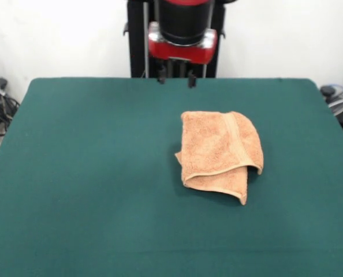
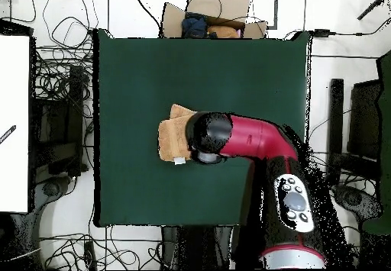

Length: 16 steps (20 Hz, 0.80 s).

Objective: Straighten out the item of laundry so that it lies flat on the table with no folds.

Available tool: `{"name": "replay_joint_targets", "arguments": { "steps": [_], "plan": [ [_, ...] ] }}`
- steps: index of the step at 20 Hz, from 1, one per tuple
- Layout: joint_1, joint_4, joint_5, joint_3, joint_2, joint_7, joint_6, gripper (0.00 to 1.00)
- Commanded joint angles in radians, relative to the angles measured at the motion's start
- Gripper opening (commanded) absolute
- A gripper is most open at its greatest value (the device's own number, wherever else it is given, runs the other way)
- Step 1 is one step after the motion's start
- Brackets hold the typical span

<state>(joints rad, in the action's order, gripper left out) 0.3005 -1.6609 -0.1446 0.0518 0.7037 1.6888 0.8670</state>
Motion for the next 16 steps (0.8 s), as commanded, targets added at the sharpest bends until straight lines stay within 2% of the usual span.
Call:
{"name": "replay_joint_targets", "arguments": {
  "steps": [1, 9, 16],
  "plan": [
    [-0.085, -0.095, 0.066, 0.043, -0.014, 0.232, -0.062, 1.00],
    [-0.181, -0.074, 0.122, -0.006, -0.038, 0.306, -0.067, 1.00],
    [-0.261, -0.071, 0.169, -0.044, -0.098, 0.368, -0.152, 1.00]
  ]
}}
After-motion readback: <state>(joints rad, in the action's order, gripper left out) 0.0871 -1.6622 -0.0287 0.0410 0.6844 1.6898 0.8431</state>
